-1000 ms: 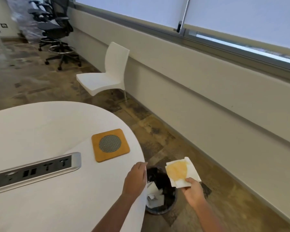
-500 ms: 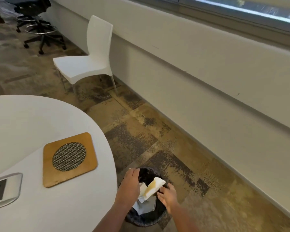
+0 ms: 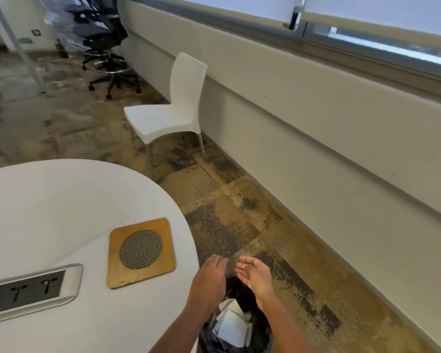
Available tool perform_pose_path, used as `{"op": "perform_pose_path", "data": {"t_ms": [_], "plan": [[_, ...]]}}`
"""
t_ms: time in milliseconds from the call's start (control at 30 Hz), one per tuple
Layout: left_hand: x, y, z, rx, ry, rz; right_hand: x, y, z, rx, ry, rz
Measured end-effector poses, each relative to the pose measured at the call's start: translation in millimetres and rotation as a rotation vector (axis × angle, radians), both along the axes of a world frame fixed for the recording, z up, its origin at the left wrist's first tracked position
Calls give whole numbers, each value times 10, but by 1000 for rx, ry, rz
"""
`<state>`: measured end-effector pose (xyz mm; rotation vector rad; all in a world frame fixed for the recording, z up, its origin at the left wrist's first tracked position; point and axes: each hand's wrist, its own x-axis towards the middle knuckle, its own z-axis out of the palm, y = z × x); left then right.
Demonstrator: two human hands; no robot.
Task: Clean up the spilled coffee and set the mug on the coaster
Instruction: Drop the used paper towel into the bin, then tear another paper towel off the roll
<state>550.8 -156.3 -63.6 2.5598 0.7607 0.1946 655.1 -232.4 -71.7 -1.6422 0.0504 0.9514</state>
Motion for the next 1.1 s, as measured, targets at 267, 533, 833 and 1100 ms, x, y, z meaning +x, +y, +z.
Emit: {"op": "perform_pose_path", "data": {"t_ms": [267, 533, 833, 1100], "plan": [[-658, 657, 391, 155, -55, 234, -432, 895, 533, 103, -234, 352], [-1773, 1280, 701, 317, -44, 450, -1359, 1607, 597, 122, -577, 689], [-2873, 1841, 510, 427, 141, 490, -2260, 2529, 399, 24, -1119, 1197], [-3466, 2160, 300, 432, 84, 521, -2194, 2963, 180, -385, -1375, 1526]]}}
